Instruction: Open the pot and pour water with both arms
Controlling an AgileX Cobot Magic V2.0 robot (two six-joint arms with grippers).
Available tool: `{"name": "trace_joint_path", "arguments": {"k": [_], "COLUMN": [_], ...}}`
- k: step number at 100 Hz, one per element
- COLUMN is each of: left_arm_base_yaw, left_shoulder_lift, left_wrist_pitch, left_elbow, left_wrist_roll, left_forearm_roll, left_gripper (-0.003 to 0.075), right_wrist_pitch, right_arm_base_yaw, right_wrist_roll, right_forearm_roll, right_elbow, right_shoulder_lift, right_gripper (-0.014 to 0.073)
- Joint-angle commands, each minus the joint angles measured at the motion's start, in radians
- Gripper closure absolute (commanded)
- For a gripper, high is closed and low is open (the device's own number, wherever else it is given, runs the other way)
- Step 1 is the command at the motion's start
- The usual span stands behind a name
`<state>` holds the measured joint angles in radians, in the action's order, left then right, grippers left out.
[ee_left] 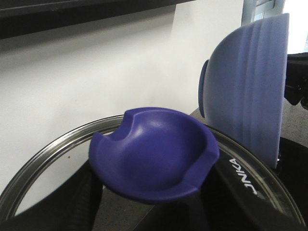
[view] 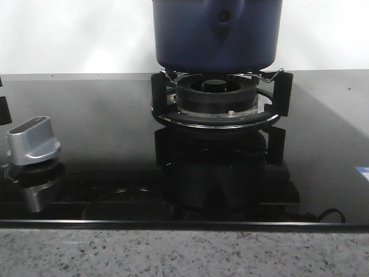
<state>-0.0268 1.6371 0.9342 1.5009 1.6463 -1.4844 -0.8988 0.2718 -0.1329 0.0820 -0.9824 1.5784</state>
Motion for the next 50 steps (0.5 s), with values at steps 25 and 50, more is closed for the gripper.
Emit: {"name": "trace_joint_path", "arguments": {"k": [25, 50], "left_arm_base_yaw": [-0.003, -0.003], "left_shoulder_lift": [-0.056, -0.056], "left_wrist_pitch": [0.011, 0.011], "left_elbow": [0.032, 0.032], "left_wrist_roll": [-0.01, -0.01], "left_forearm_roll": [-0.106, -0.106], "left_gripper": [0.05, 0.05], "right_wrist_pitch": [-0.119, -0.12], "right_arm_base_yaw": [-0.002, -0.002], "right_wrist_roll": [-0.003, -0.003], "right_forearm_roll": [-0.011, -0.011], "right_elbow": [-0.026, -0.026], "right_shoulder_lift": [-0.038, -0.038], "right_gripper": [0.065, 0.065]}}
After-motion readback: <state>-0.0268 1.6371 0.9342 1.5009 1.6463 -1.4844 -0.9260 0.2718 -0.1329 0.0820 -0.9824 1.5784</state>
